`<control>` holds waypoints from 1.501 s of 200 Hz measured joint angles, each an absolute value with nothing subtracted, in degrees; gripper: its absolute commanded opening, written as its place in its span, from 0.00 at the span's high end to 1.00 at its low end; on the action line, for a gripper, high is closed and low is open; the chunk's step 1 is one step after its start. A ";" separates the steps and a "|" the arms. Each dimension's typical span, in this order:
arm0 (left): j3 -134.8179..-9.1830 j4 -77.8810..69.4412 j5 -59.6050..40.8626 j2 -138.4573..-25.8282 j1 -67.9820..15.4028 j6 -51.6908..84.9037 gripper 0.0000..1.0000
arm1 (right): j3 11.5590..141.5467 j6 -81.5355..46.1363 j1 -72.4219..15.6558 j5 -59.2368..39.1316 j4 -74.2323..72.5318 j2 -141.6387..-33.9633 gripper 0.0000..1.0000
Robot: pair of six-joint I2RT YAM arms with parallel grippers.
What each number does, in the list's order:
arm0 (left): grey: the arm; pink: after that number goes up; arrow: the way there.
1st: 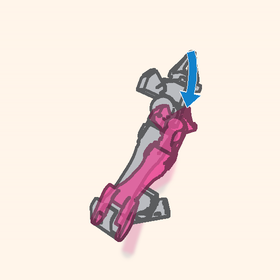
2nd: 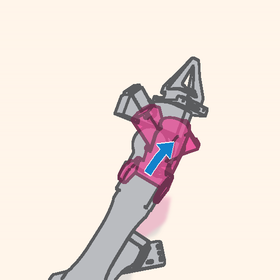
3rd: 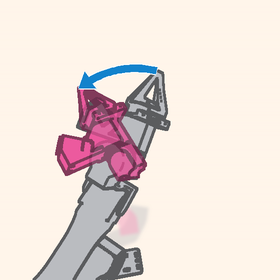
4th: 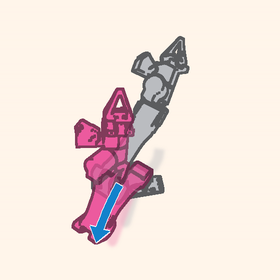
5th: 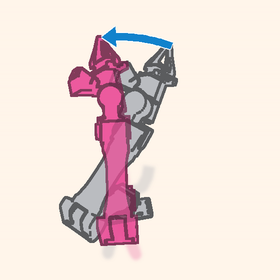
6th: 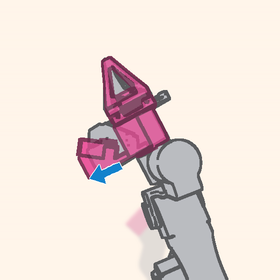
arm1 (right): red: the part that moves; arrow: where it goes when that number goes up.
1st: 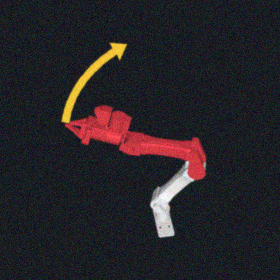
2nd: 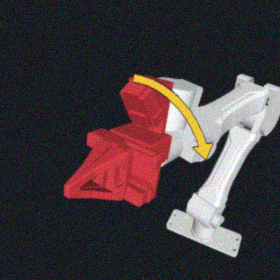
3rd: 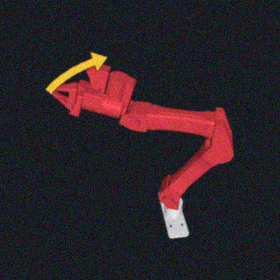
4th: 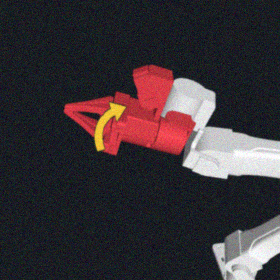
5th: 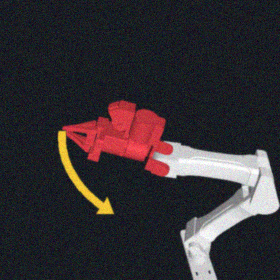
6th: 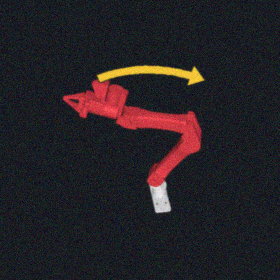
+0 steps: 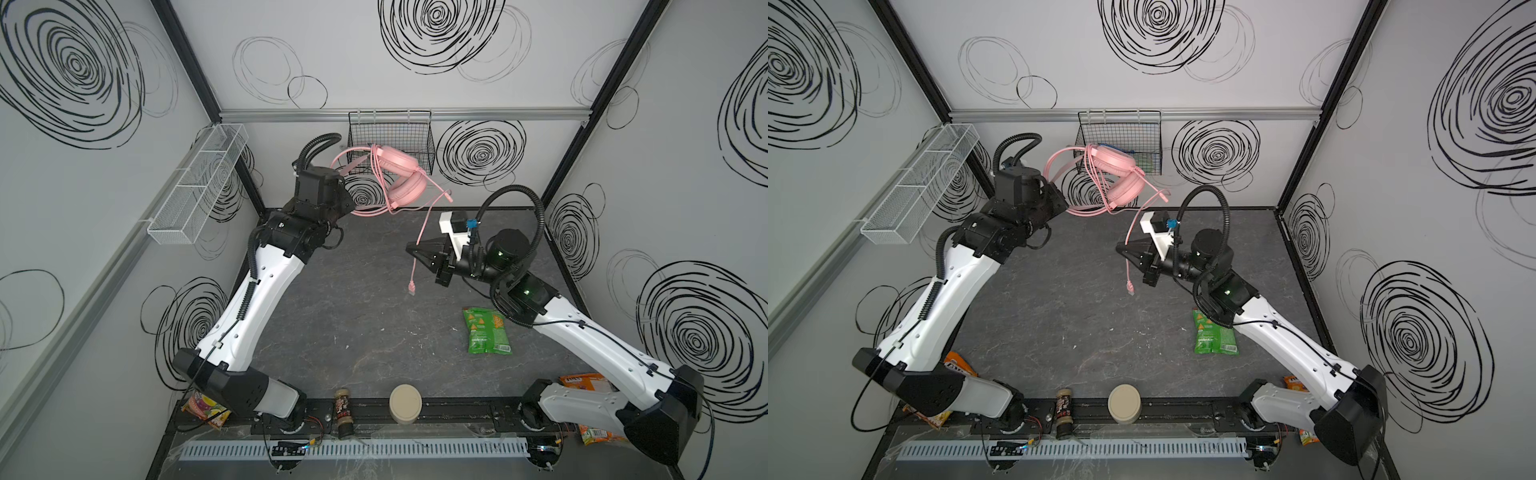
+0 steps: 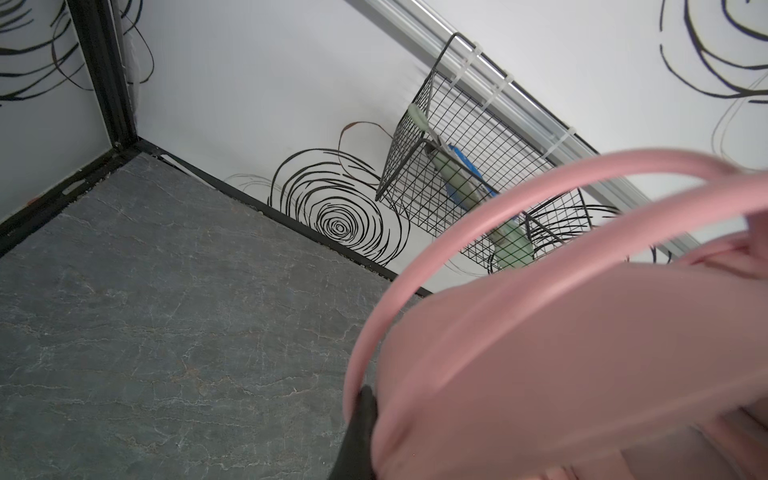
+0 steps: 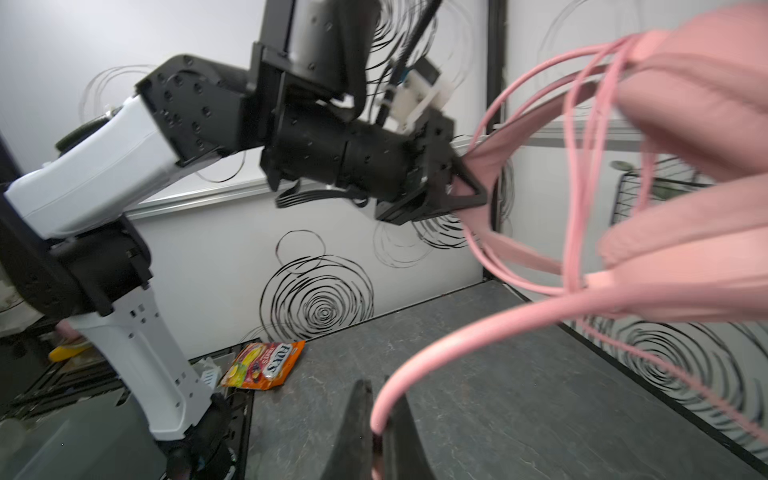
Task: Wrap the headphones
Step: 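Pull the cable up toward the far corner with the right gripper, then lower the headset with the left gripper while the right gripper holds the cable high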
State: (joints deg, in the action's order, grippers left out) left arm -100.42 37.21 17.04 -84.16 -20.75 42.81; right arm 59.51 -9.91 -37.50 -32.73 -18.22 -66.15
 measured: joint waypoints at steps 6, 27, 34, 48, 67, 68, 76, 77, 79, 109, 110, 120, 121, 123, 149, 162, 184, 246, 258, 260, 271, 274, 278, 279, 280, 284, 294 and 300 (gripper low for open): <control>-99.92 36.95 16.32 -84.05 -20.21 43.09 1.00 | 58.39 -11.20 -35.62 -32.77 -18.83 -65.25 1.00; -98.94 36.01 13.47 -83.77 -17.80 43.97 1.00 | 55.35 -13.91 -31.42 -32.82 -18.79 -62.15 1.00; -98.89 35.66 12.62 -83.66 -17.02 44.18 1.00 | 54.61 -14.46 -30.81 -32.82 -18.68 -61.06 1.00; -98.87 34.81 10.81 -83.31 -15.49 44.60 1.00 | 53.63 -15.33 -29.61 -32.77 -18.35 -59.09 1.00; -98.87 33.04 8.60 -82.67 -14.00 45.04 1.00 | 52.82 -16.27 -27.73 -32.73 -17.96 -57.32 1.00; -98.87 32.86 8.43 -82.63 -13.91 45.04 1.00 | 52.73 -16.43 -27.55 -32.77 -18.04 -57.25 1.00; -98.87 31.99 7.35 -82.43 -13.41 45.06 1.00 | 52.10 -17.04 -26.28 -32.77 -18.06 -56.95 1.00; -98.87 31.83 7.18 -82.39 -13.34 45.06 1.00 | 52.05 -17.12 -26.17 -32.75 -18.06 -56.95 1.00; -98.87 31.57 6.85 -82.35 -13.23 45.06 1.00 | 51.81 -17.52 -25.71 -32.73 -18.11 -56.93 1.00; -98.87 29.34 2.74 -81.54 -11.90 45.04 1.00 | 50.13 -19.99 -21.58 -31.22 -16.93 -58.24 1.00; -98.87 29.28 2.66 -81.49 -11.84 45.01 1.00 | 50.13 -20.08 -21.47 -31.11 -16.86 -58.35 1.00; -98.76 28.86 1.39 -81.14 -11.33 45.01 1.00 | 50.13 -20.51 -21.08 -30.63 -16.62 -58.89 1.00; -98.74 28.82 1.37 -81.10 -11.29 45.01 1.00 | 50.13 -20.58 -21.06 -30.59 -16.60 -58.94 1.00; -98.70 28.73 1.15 -81.01 -11.18 45.01 1.00 | 50.13 -20.60 -20.97 -30.52 -16.58 -59.00 1.00; -97.82 26.87 -1.72 -80.01 -10.02 45.01 1.00 | 51.81 -21.23 -19.66 -28.77 -14.63 -61.23 1.00; -97.36 25.39 -3.79 -79.70 -9.78 44.99 1.00 | 54.00 -21.43 -18.24 -27.53 -13.10 -63.86 1.00; -95.98 22.55 -7.75 -79.22 -10.39 44.82 1.00 | 59.37 -21.34 -15.73 -25.76 -9.28 -69.58 1.00; -89.52 25.65 -11.94 -73.76 -14.20 36.77 1.00 | 80.09 -19.57 -11.53 -22.46 1.41 -85.54 1.00; -88.01 25.78 -11.77 -72.23 -14.20 35.62 1.00 | 83.48 -19.14 -10.87 -21.52 3.07 -86.94 1.00; -87.70 25.76 -11.73 -71.92 -14.20 35.44 1.00 | 84.03 -19.14 -10.70 -21.28 3.20 -87.13 1.00; -86.04 25.80 -11.55 -70.37 -14.20 34.85 1.00 | 86.28 -19.03 -9.82 -20.38 4.27 -87.61 1.00; -85.69 25.82 -11.53 -70.02 -14.20 34.76 1.00 | 86.76 -19.00 -9.54 -20.03 4.54 -87.64 1.00; -85.19 25.85 -11.55 -69.60 -14.20 34.54 1.00 | 87.35 -19.00 -9.21 -19.70 4.89 -87.66 1.00; -85.06 25.87 -11.55 -69.49 -14.20 34.46 1.00 | 87.57 -18.98 -9.08 -19.62 5.04 -87.66 1.00; -84.99 25.89 -11.57 -69.41 -14.20 34.41 1.00 | 87.66 -18.98 -8.99 -19.55 5.13 -87.66 1.00; -84.58 25.89 -11.60 -69.04 -14.20 34.22 1.00 | 88.27 -18.98 -8.58 -19.16 5.48 -87.66 1.00; -83.70 25.87 -12.03 -68.34 -14.26 33.63 1.00 | 89.30 -18.96 -7.73 -18.65 5.82 -87.66 1.00; -83.29 25.78 -12.38 -68.03 -14.37 33.30 1.00 | 89.76 -18.96 -7.25 -18.41 5.93 -87.66 1.00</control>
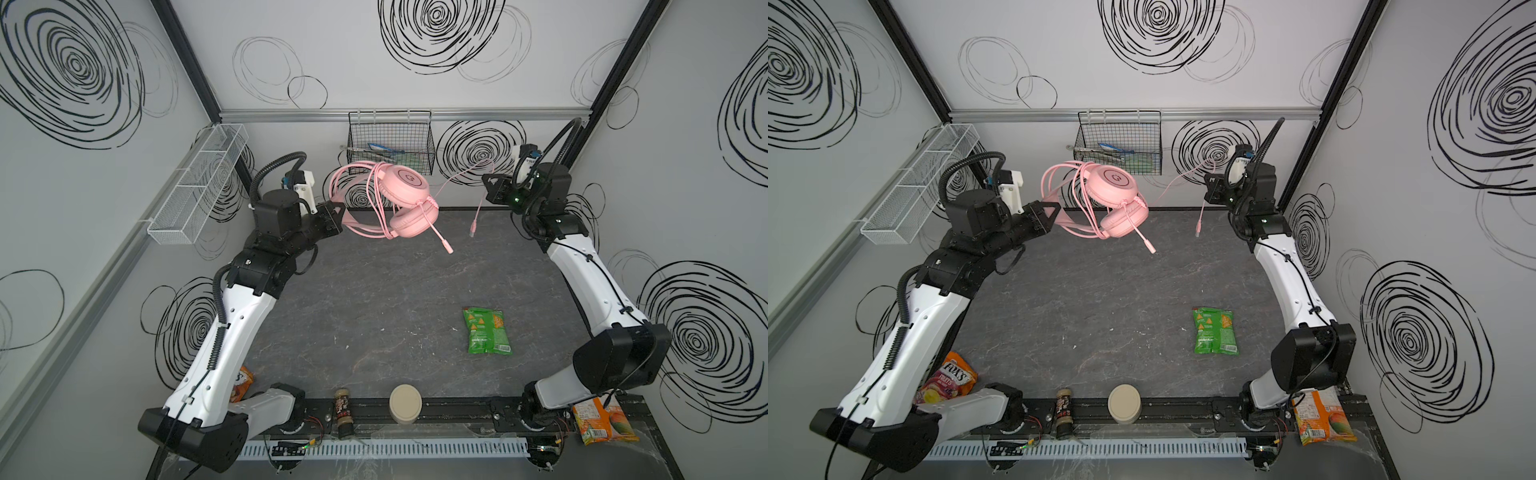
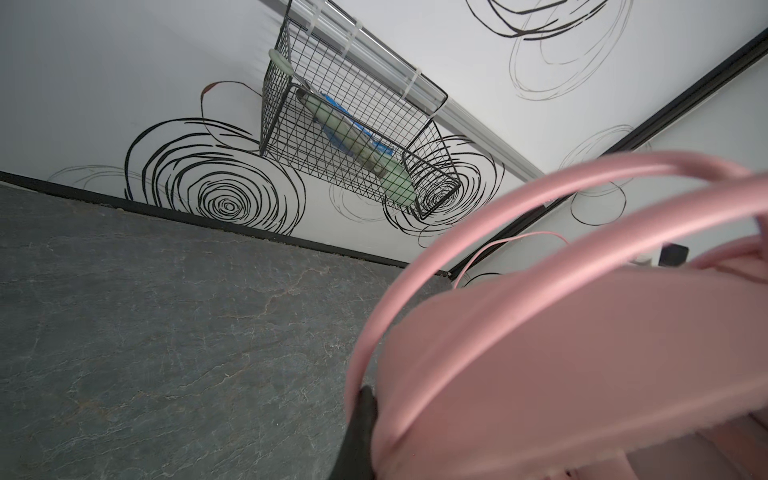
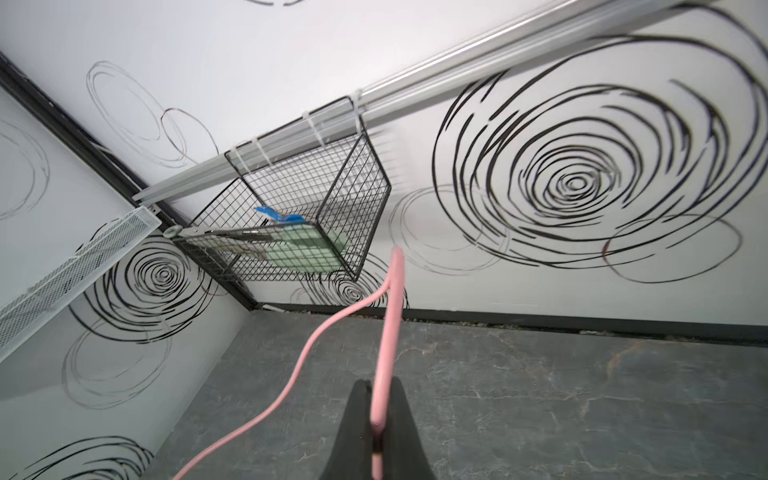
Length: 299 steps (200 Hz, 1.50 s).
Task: Wrap the headphones
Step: 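Lower the headset with the left gripper while the right gripper holds the cable high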
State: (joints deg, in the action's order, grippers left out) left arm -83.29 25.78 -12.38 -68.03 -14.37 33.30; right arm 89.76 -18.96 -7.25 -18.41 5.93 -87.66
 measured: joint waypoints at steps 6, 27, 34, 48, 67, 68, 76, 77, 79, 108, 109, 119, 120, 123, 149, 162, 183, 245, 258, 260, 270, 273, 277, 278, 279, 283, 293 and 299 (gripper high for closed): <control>-82.91 25.58 -12.75 -67.81 -14.57 32.99 1.00 | 90.06 -18.96 -6.92 -18.24 6.20 -87.66 1.00; -82.46 25.39 -14.09 -67.59 -16.53 31.33 1.00 | 90.21 -18.94 -6.20 -17.67 6.94 -87.83 1.00; -82.39 25.43 -14.50 -67.55 -17.67 30.59 1.00 | 90.28 -18.81 -6.24 -17.67 7.16 -87.99 1.00; -82.41 25.96 -15.35 -67.48 -20.45 28.51 1.00 | 90.89 -18.28 -6.37 -17.65 8.14 -88.64 1.00; -82.52 28.32 -15.55 -67.46 -24.12 24.38 1.00 | 92.47 -17.39 -6.70 -17.56 9.39 -89.45 1.00; -82.52 28.40 -15.53 -67.46 -24.23 24.29 1.00 | 92.53 -17.34 -6.74 -17.56 9.45 -89.47 1.00; -82.54 30.00 -15.42 -67.46 -25.58 22.65 1.00 | 93.38 -16.69 -7.03 -17.45 9.93 -89.69 1.00; -82.52 30.11 -15.42 -67.46 -25.67 22.48 1.00 | 93.51 -16.62 -7.07 -17.43 9.96 -89.73 1.00; -82.52 30.52 -15.40 -67.46 -25.96 22.04 1.00 | 93.84 -16.40 -7.16 -17.39 10.15 -89.80 1.00; -82.28 35.14 -13.76 -67.51 -28.42 17.76 1.00 | 98.35 -13.37 -9.30 -16.45 12.60 -90.30 1.00; -82.28 35.22 -13.54 -67.51 -28.56 17.65 1.00 | 98.48 -13.34 -9.37 -16.43 12.71 -90.30 1.00; -82.28 36.69 -11.81 -67.59 -29.54 16.23 1.00 | 100.42 -12.01 -10.52 -16.08 13.52 -90.52 1.00; -82.28 36.91 -11.55 -67.61 -29.69 16.03 1.00 | 100.68 -11.86 -10.72 -15.92 13.69 -90.54 1.00; -82.28 37.30 -11.00 -67.64 -30.02 15.75 1.00 | 101.30 -11.51 -11.07 -15.77 13.96 -90.59 1.00; -81.38 40.38 -6.94 -68.01 -31.68 13.13 1.00 | 105.84 -8.64 -13.98 -14.24 16.34 -90.72 1.00; -80.53 41.32 -4.99 -68.16 -31.75 12.51 1.00 | 108.20 -7.53 -15.22 -13.67 17.63 -90.76 1.00; -79.37 42.59 -1.72 -68.55 -31.75 12.01 1.00 | 112.33 -6.11 -16.71 -12.69 19.75 -90.91 1.00; -78.32 43.70 6.70 -70.26 -30.26 13.17 1.00 | 119.35 -3.90 -18.96 -11.31 23.49 -90.91 1.00; -78.32 43.70 8.73 -70.83 -29.69 14.00 1.00 | 119.70 -3.75 -19.68 -11.31 24.05 -90.91 1.00; -78.32 43.70 9.02 -70.89 -29.61 14.11 1.00 | 119.74 -3.70 -19.86 -11.29 24.16 -90.91 1.00; -78.32 43.75 10.63 -71.44 -29.10 14.90 1.00 | 119.85 -3.44 -20.82 -10.98 24.91 -90.91 1.00; -78.32 43.75 11.20 -71.61 -28.91 15.16 1.00 | 119.85 -3.31 -21.19 -10.90 25.10 -90.91 1.00; -78.32 43.79 11.77 -71.83 -28.58 15.53 1.00 | 119.85 -3.25 -21.65 -10.79 25.28 -90.91 1.00; -78.32 43.79 11.88 -71.88 -28.53 15.59 1.00 | 119.85 -3.18 -21.85 -10.76 25.36 -90.91 1.00; -78.32 43.79 11.99 -71.92 -28.47 15.66 1.00 | 119.85 -3.11 -21.96 -10.74 25.39 -90.91 1.00; -78.32 43.92 12.56 -72.16 -28.10 16.03 1.00 | 119.85 -3.07 -22.63 -10.59 25.63 -90.91 1.00; -78.32 44.16 14.06 -72.71 -27.44 16.80 1.00 | 119.85 -2.70 -24.01 -10.41 26.13 -90.91 1.00; -78.46 44.47 15.11 -73.03 -27.14 17.21 1.00 | 119.85 -2.55 -24.86 -10.31 26.28 -90.91 1.00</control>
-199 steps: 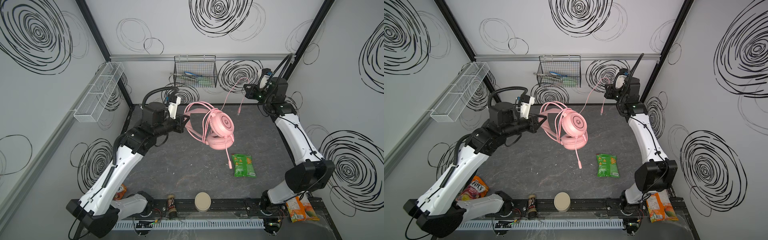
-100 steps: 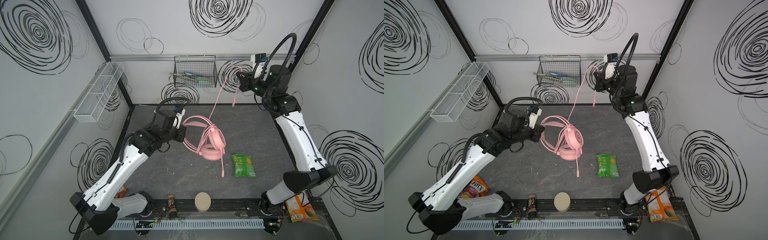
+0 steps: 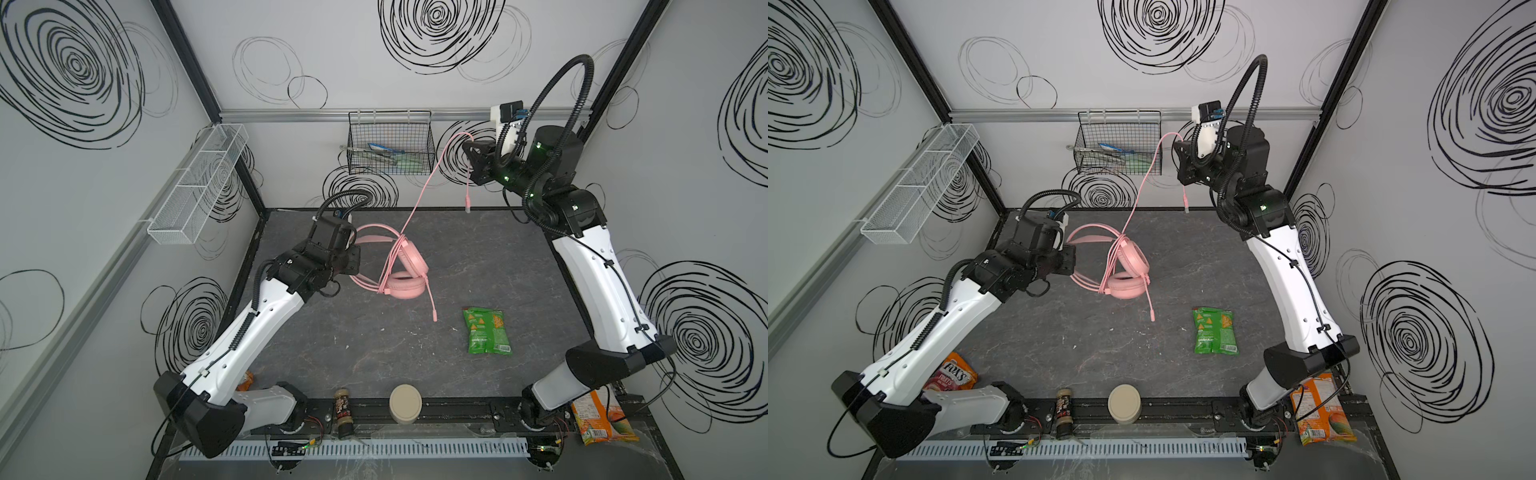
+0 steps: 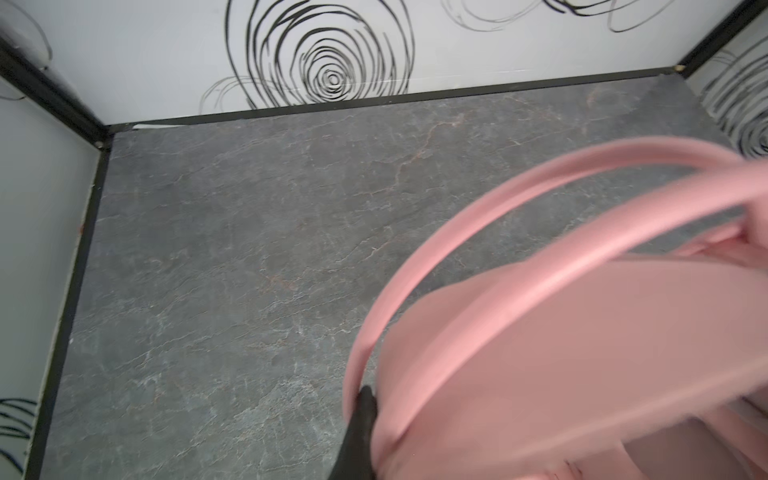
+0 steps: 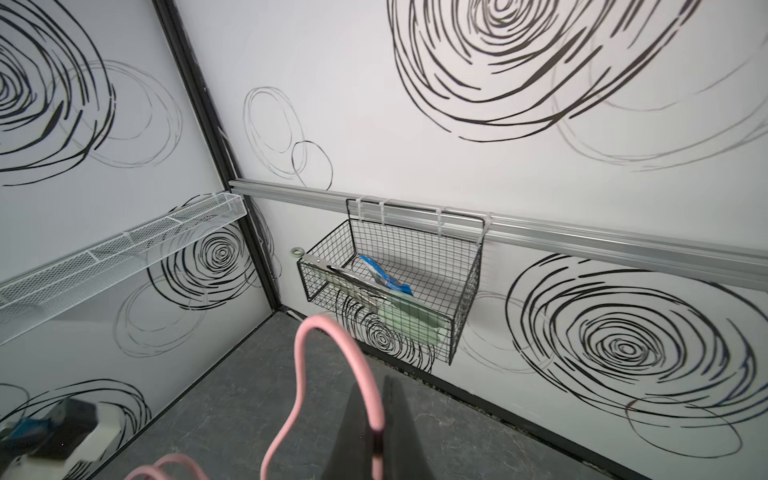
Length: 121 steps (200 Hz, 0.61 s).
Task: Wrap the headphones
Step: 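Lower the headset with the left gripper while the right gripper holds the cable high, then carry the cable over the headset while the left gripper raises the headset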
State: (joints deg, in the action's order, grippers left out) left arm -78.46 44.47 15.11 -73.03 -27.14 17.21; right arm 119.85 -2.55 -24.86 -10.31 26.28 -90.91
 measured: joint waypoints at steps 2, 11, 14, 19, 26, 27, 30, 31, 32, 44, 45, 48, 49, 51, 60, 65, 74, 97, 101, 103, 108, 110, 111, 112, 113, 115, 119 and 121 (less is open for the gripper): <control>-78.54 44.60 15.51 -73.14 -27.07 17.39 1.00 | 119.85 -2.48 -25.17 -10.24 26.28 -90.91 1.00; -79.15 45.45 16.97 -73.80 -26.81 17.87 1.00 | 119.87 -2.37 -26.39 -10.20 26.44 -90.91 1.00; -79.35 45.60 17.52 -74.02 -26.81 18.04 1.00 | 119.90 -2.31 -26.85 -10.17 26.52 -90.91 1.00; -79.70 45.84 18.35 -74.35 -26.76 18.28 1.00 | 119.98 -2.28 -27.49 -10.15 26.68 -90.91 1.00; -80.23 46.26 19.33 -74.78 -26.70 18.68 1.00 | 120.05 -2.28 -28.73 -9.98 26.76 -90.91 1.00; -80.31 46.33 19.51 -74.89 -26.70 18.76 1.00 | 120.07 -2.28 -28.99 -9.91 26.79 -90.91 1.00; -80.47 46.41 19.79 -75.05 -26.68 18.94 1.00 | 120.07 -2.31 -29.54 -9.82 26.81 -90.91 1.00; -80.51 46.41 19.90 -75.07 -26.65 18.98 1.00 | 120.07 -2.31 -29.63 -9.82 26.81 -90.91 1.00; -80.60 46.44 20.10 -75.13 -26.65 19.07 1.00 | 120.07 -2.28 -29.74 -9.82 26.83 -90.91 1.00; -81.54 46.74 21.34 -75.90 -26.61 19.94 1.00 | 120.18 -2.42 -32.05 -9.28 27.14 -90.91 1.00; -81.58 46.72 21.41 -75.92 -26.61 19.99 1.00 | 120.18 -2.44 -32.16 -9.30 27.16 -90.91 1.00; -81.89 46.76 21.74 -76.16 -26.61 20.21 1.00 | 120.18 -2.44 -32.80 -9.17 27.20 -90.91 1.00; -81.95 46.78 21.80 -76.23 -26.61 20.25 1.00 | 120.18 -2.46 -33.15 -8.99 27.24 -90.91 1.00; -82.13 46.85 21.98 -76.34 -26.61 20.36 1.00 | 120.18 -2.52 -33.47 -8.93 27.29 -90.91 1.00; -82.67 46.83 22.70 -76.88 -26.61 21.15 1.00 | 120.20 -2.52 -35.73 -8.64 27.55 -90.91 1.00; -82.94 46.85 23.09 -77.17 -26.57 21.65 1.00 | 120.22 -2.52 -37.01 -8.49 27.70 -90.91 1.00; -83.11 46.54 23.57 -77.60 -26.44 22.59 1.00 | 120.44 -2.52 -39.13 -8.25 28.08 -90.91 1.00; -83.18 46.06 23.62 -78.91 -24.91 24.80 1.00 | 121.80 -2.52 -44.16 -8.03 29.52 -90.94 1.00; -83.18 45.89 23.62 -79.24 -24.49 25.17 1.00 | 122.06 -2.52 -45.10 -7.97 29.63 -90.94 1.00; -83.18 45.84 23.62 -79.42 -24.27 25.32 1.00 | 122.15 -2.52 -45.58 -7.88 29.65 -90.94 1.00; -83.29 45.69 23.55 -79.85 -23.75 25.78 1.00 | 122.28 -2.52 -46.46 -7.77 29.65 -90.94 1.00; -83.37 45.63 23.49 -80.05 -23.51 25.96 1.00 | 122.30 -2.52 -46.96 -7.62 29.67 -90.91 1.00; -83.44 45.56 23.46 -80.18 -23.35 26.09 1.00 | 122.30 -2.50 -47.11 -7.60 29.69 -90.91 1.00; -83.44 45.54 23.44 -80.25 -23.29 26.11 1.00 | 122.32 -2.50 -47.35 -7.60 29.71 -90.91 1.00; -83.53 45.45 23.40 -80.40 -23.09 26.24 1.00 | 122.32 -2.50 -47.48 -7.60 29.71 -90.91 1.00; -83.64 45.34 23.29 -80.64 -22.79 26.44 1.00 | 122.32 -2.48 -47.94 -7.42 29.74 -90.91 1.00; -83.90 45.12 23.05 -81.08 -22.26 26.74 1.00 | 122.32 -2.46 -48.73 -7.31 29.80 -90.91 1.00; -83.99 45.01 22.96 -81.23 -22.04 26.92 1.00 | 122.30 -2.44 -49.01 -7.16 29.85 -90.91 1.00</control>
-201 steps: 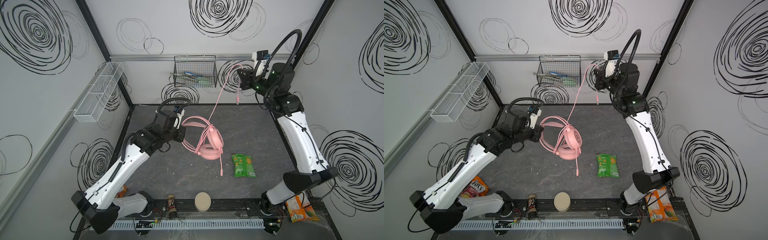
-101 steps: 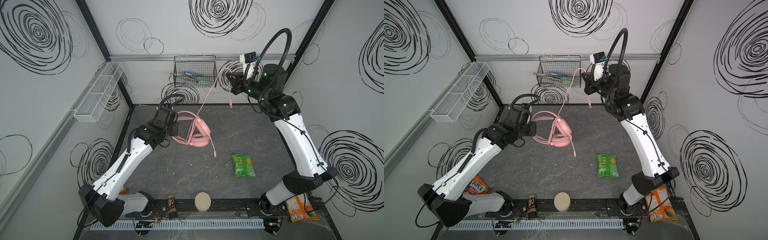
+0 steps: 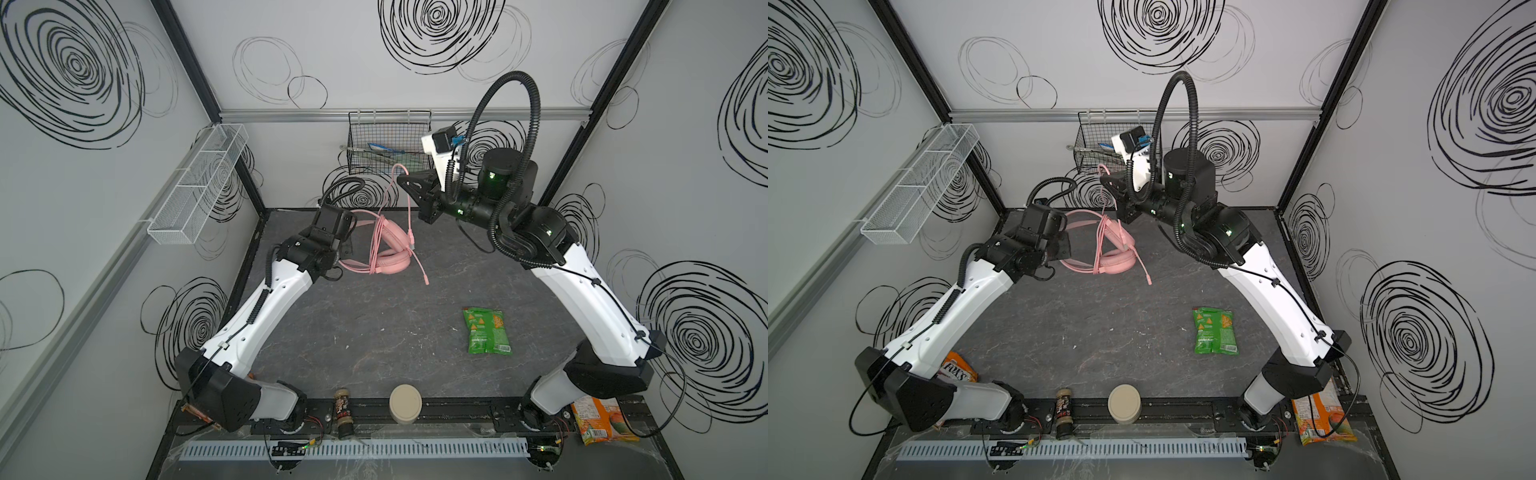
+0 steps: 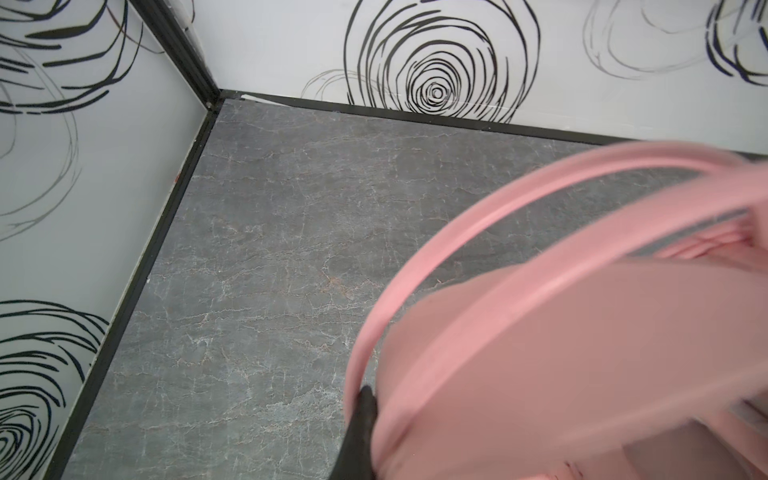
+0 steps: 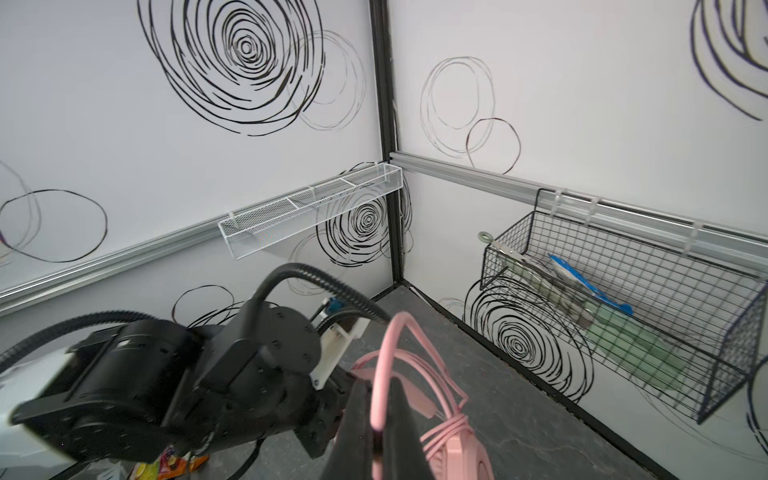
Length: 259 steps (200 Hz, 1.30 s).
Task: Wrap the headphones
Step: 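Carry the cable over the headset while the left gripper raises the headset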
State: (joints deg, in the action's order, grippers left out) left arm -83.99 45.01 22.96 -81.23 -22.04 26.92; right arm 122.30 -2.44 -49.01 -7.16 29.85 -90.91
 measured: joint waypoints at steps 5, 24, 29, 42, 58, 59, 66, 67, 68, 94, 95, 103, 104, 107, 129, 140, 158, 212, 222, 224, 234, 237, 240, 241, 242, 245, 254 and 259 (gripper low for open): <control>-84.27 44.56 22.35 -81.78 -21.17 27.42 1.00 | 122.28 -2.39 -49.95 -6.98 30.02 -90.91 1.00; -85.27 43.03 19.49 -83.11 -17.87 29.61 1.00 | 119.81 -2.02 -52.82 -6.46 29.65 -90.19 1.00; -85.76 42.94 18.85 -83.44 -17.10 30.17 1.00 | 118.37 -1.89 -53.43 -6.44 29.28 -89.60 1.00; -87.37 42.48 17.45 -84.29 -15.49 31.68 1.00 | 114.67 -1.78 -54.57 -6.76 28.69 -87.90 1.00; -88.75 41.39 15.59 -84.75 -14.20 33.95 1.00 | 110.37 -1.43 -55.66 -7.53 27.44 -85.73 1.00; -88.79 41.28 15.44 -84.75 -14.11 34.20 1.00 | 110.17 -1.41 -55.70 -7.60 27.35 -85.62 1.00; -88.95 40.58 14.50 -84.75 -13.67 35.31 1.00 | 108.57 -1.23 -56.07 -8.08 26.79 -84.62 1.00; -88.97 40.45 14.31 -84.75 -13.56 35.53 1.00 | 108.40 -1.19 -56.10 -8.12 26.70 -84.53 1.00; -88.99 40.38 14.24 -84.75 -13.52 35.62 1.00 | 108.22 -1.17 -56.14 -8.16 26.59 -84.42 1.00; -89.32 38.37 8.78 -84.73 -11.73 39.77 1.00 | 103.24 -0.86 -57.25 -10.07 23.79 -80.75 1.00; -89.32 38.30 8.62 -84.73 -11.68 39.88 1.00 | 103.07 -0.86 -57.30 -10.15 23.70 -80.60 1.00; -89.32 37.58 6.83 -84.68 -10.96 41.10 1.00 | 102.35 -0.82 -57.56 -10.61 23.18 -79.81 1.00; -89.32 37.54 6.70 -84.66 -10.92 41.19 1.00 | 102.30 -0.82 -57.56 -10.66 23.16 -79.77 1.00; -89.32 37.15 5.91 -84.64 -10.59 41.78 1.00 | 102.13 -0.80 -57.63 -10.85 23.03 -79.50 1.00; -88.66 33.71 0.93 -83.66 -8.03 44.99 1.00 | 99.98 -0.73 -58.24 -11.57 21.39 -77.80 1.00; -87.85 31.42 -1.63 -82.85 -6.76 46.85 1.00 | 98.54 -0.64 -58.54 -11.79 20.75 -77.03 1.00; -87.37 28.51 -4.86 -81.97 -5.43 49.69 1.00 | 96.18 -0.49 -58.83 -11.97 19.84 -76.20 1.00; -87.31 23.99 -12.45 -80.93 -4.34 55.81 1.00 | 90.24 0.40 -59.00 -12.10 16.75 -74.52 1.00; -86.54 22.17 -13.85 -80.36 -3.86 56.51 1.00 | 89.17 0.43 -59.00 -12.16 16.03 -74.11 1.00; -86.26 21.69 -14.17 -80.18 -3.73 56.66 1.00 | 88.90 0.45 -59.00 -12.19 15.84 -74.00 1.00; -84.62 19.03 -15.94 -79.24 -3.09 57.80 1.00 | 87.70 0.45 -59.00 -12.23 15.14 -73.56 1.00; -84.07 18.20 -16.47 -78.94 -2.90 58.08 1.00 | 87.29 0.45 -59.00 -12.25 14.81 -73.41 1.00; -83.55 17.43 -16.88 -78.63 -2.72 58.48 1.00 | 86.89 0.43 -59.00 -12.29 14.55 -73.28 1.00; -83.22 17.02 -17.19 -78.48 -2.61 58.74 1.00 | 86.76 0.43 -58.98 -12.29 14.48 -73.23 1.00; -83.07 16.78 -17.32 -78.39 -2.57 58.85 1.00 | 86.52 0.38 -58.98 -12.29 14.26 -73.14 1.00; -82.30 15.68 -17.89 -78.00 -2.35 59.27 1.00 | 86.04 0.34 -58.98 -12.36 13.96 -72.97 1.00; -80.62 13.37 -19.18 -77.19 -1.91 60.58 1.00 | 84.38 -0.01 -58.96 -12.51 12.86 -72.36 1.00; -79.88 12.23 -19.88 -76.86 -1.72 61.17 1.00 | 83.53 -0.16 -58.89 -12.64 12.45 -72.05 1.00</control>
State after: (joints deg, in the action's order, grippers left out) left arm -79.88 12.23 -19.88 -76.86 -1.72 61.17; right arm 83.53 -0.16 -58.89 -12.64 12.45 -72.05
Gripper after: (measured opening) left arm 0.084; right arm 0.065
